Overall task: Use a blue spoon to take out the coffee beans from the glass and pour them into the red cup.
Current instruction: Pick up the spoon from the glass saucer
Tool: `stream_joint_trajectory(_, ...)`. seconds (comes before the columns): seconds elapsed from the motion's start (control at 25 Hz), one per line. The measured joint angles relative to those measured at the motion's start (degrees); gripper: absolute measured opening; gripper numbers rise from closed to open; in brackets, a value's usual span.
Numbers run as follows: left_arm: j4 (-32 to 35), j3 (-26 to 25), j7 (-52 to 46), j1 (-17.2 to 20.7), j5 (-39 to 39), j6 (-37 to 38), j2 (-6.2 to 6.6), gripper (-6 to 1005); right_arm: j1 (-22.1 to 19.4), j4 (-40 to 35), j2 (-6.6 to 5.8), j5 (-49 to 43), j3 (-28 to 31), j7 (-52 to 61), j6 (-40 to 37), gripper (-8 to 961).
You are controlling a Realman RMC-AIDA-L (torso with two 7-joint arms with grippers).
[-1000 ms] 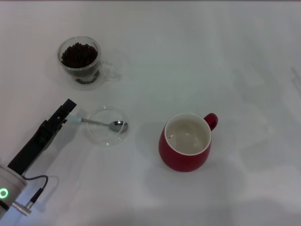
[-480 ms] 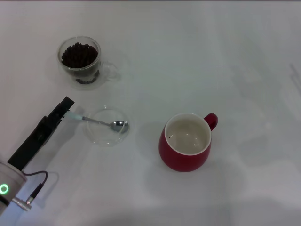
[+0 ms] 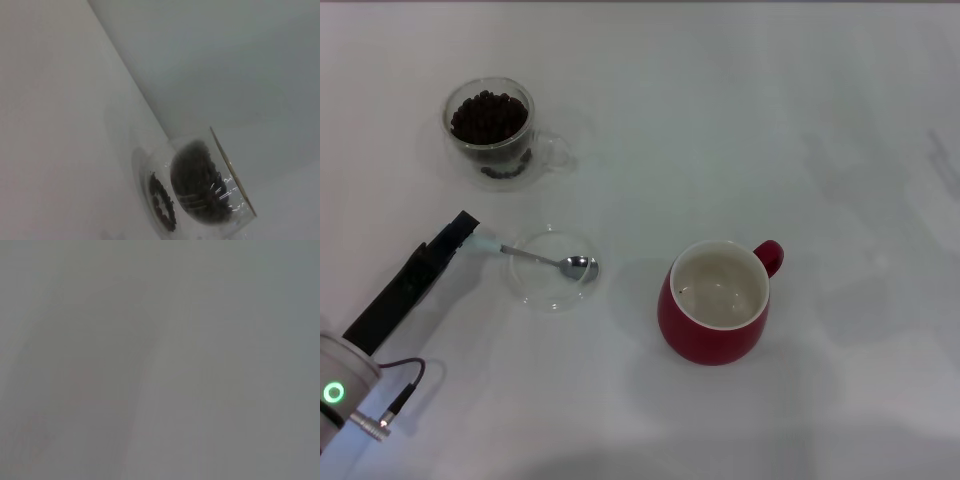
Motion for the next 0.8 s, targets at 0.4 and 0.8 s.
stream_joint_trajectory(0.4, -0.94, -0.14, 1.35, 0.82, -0.91, 2.82, 0.32, 137, -0.15, -0.42, 0.21, 0.0, 0.0, 0.0, 0.07, 677)
stream_joint_trajectory(0.8, -12.55, -0.21, -0.39, 1.13, -2.24, 21.07, 0.83, 136, -0.55, -0.41, 0.94, -0.14, 0.0, -2.55, -0.91, 677)
